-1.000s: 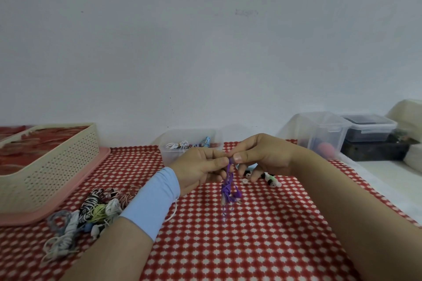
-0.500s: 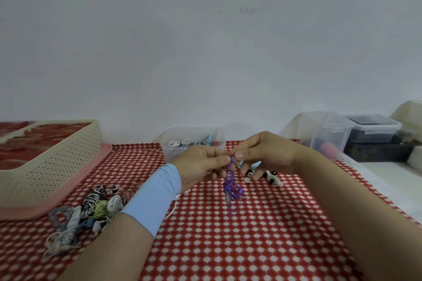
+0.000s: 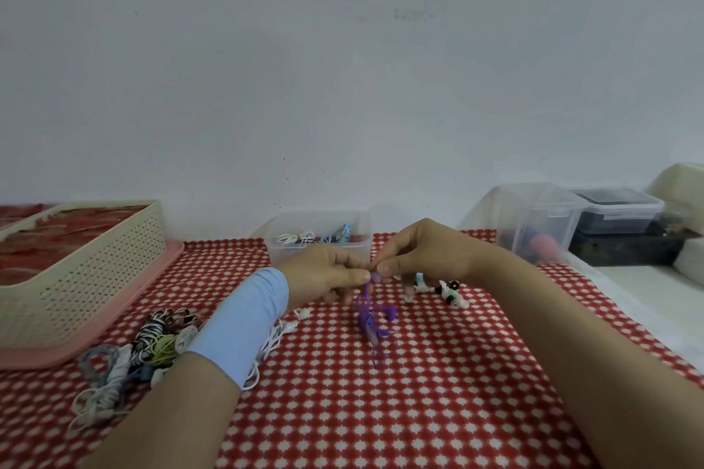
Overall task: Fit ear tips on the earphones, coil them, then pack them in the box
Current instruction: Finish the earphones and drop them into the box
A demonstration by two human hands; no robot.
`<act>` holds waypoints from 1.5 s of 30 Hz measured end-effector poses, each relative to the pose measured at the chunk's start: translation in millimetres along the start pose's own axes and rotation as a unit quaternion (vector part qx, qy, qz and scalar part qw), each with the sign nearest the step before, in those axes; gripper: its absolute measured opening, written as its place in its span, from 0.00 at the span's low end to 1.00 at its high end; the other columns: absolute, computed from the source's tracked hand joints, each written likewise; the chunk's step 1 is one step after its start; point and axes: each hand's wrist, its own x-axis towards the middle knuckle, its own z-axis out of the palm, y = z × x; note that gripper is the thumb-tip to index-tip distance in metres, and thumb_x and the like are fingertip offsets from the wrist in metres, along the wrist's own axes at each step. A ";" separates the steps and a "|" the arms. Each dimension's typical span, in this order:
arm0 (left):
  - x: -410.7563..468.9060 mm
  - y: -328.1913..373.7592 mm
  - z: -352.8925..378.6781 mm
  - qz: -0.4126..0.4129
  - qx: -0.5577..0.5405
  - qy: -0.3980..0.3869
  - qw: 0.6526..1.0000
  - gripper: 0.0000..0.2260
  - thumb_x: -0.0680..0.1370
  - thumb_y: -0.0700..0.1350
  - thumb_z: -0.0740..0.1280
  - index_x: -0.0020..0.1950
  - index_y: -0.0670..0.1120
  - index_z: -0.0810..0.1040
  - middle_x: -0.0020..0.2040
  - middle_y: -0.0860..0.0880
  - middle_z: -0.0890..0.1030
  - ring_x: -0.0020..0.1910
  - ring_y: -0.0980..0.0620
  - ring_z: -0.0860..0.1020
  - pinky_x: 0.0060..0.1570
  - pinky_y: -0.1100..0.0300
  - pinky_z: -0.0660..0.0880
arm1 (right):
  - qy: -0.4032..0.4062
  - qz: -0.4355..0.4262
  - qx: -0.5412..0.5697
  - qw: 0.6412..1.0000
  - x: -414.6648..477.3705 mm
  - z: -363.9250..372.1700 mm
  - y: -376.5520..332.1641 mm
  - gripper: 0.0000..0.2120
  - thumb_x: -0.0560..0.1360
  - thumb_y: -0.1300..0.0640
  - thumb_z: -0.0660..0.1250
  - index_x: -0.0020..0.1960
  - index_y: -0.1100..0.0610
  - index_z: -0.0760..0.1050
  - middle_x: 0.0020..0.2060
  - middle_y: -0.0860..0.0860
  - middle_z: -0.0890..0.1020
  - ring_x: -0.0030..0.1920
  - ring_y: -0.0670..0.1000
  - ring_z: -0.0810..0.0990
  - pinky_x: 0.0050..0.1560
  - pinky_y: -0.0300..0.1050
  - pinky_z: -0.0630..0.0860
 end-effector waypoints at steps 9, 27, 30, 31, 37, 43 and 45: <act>0.9 7.2 -4.9 -0.093 0.307 -0.001 0.947 0.11 0.79 0.50 0.64 0.51 0.45 0.83 0.39 0.48 0.82 0.35 0.53 0.76 0.37 0.62 0.71 | -0.052 0.196 -0.342 0.918 -16.9 -37.4 1.0 0.07 0.66 0.47 0.81 0.42 0.45 0.87 0.38 0.41 0.86 0.36 0.44 0.82 0.39 0.39 0.76; 13.0 7.9 33.4 0.043 0.349 0.015 0.936 0.08 0.76 0.48 0.71 0.54 0.54 0.85 0.52 0.59 0.82 0.47 0.62 0.77 0.56 0.63 0.74 | -0.030 0.199 -0.355 0.913 -14.4 -31.4 1.5 0.07 0.71 0.55 0.75 0.48 0.49 0.84 0.40 0.44 0.86 0.32 0.44 0.83 0.45 0.42 0.80; 11.0 5.5 29.3 0.059 0.280 0.043 0.957 0.04 0.75 0.48 0.72 0.49 0.54 0.85 0.49 0.59 0.82 0.49 0.62 0.78 0.55 0.63 0.74 | -0.017 0.141 -0.300 0.943 -13.5 -33.7 -5.0 0.09 0.72 0.57 0.72 0.46 0.44 0.86 0.38 0.42 0.86 0.29 0.41 0.80 0.39 0.42 0.79; 10.3 5.5 28.3 0.067 0.242 0.059 0.966 0.03 0.75 0.48 0.72 0.48 0.55 0.85 0.48 0.59 0.83 0.49 0.61 0.79 0.56 0.62 0.75 | -0.015 0.123 -0.275 0.954 -13.7 -32.4 -7.0 0.09 0.73 0.57 0.72 0.46 0.44 0.87 0.39 0.41 0.86 0.30 0.41 0.81 0.35 0.41 0.77; 13.5 2.5 20.5 0.053 -0.018 0.124 0.991 0.04 0.77 0.45 0.70 0.52 0.50 0.82 0.42 0.52 0.86 0.36 0.56 0.80 0.46 0.61 0.78 | 0.037 0.040 -0.045 0.997 -11.1 -20.0 -10.8 0.04 0.74 0.59 0.75 0.47 0.53 0.88 0.41 0.49 0.88 0.31 0.46 0.78 0.28 0.38 0.65; 16.1 -7.7 16.1 0.014 -0.172 0.114 0.978 0.12 0.80 0.47 0.66 0.56 0.40 0.82 0.37 0.50 0.82 0.29 0.56 0.73 0.29 0.66 0.68 | 0.027 0.019 0.124 0.992 -7.8 -9.5 -2.5 0.07 0.77 0.63 0.72 0.51 0.54 0.87 0.43 0.51 0.87 0.33 0.47 0.79 0.26 0.36 0.67; 15.4 -6.4 16.5 0.016 -0.218 0.099 0.971 0.12 0.81 0.46 0.65 0.56 0.40 0.81 0.37 0.51 0.82 0.31 0.56 0.73 0.29 0.67 0.70 | 0.016 0.025 0.144 0.989 -6.2 -6.1 -1.4 0.07 0.78 0.62 0.71 0.50 0.53 0.87 0.42 0.50 0.87 0.34 0.47 0.79 0.26 0.36 0.67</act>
